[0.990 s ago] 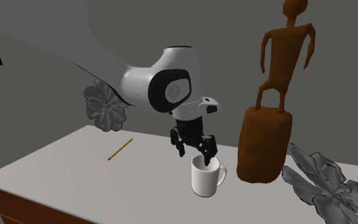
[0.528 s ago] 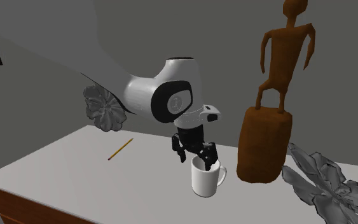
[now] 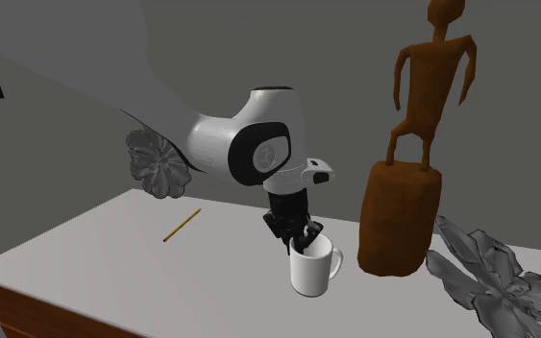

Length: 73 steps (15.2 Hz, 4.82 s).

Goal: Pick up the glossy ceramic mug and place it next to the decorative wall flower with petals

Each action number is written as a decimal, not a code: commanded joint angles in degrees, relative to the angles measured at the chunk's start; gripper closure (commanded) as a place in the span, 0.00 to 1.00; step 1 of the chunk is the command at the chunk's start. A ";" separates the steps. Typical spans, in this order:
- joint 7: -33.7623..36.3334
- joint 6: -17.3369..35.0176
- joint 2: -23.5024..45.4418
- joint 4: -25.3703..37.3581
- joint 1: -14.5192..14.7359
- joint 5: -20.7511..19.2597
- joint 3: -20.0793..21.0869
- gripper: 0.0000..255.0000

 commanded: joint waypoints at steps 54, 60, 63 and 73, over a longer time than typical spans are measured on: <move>-1.30 -35.53 -8.77 26.79 0.25 0.23 0.11 1.00; -1.54 -40.44 -7.79 32.69 0.23 0.35 0.10 1.00; -1.68 -43.00 -7.07 35.97 0.22 0.42 0.08 1.00; -2.20 -52.30 -3.23 49.12 0.06 0.76 0.00 1.00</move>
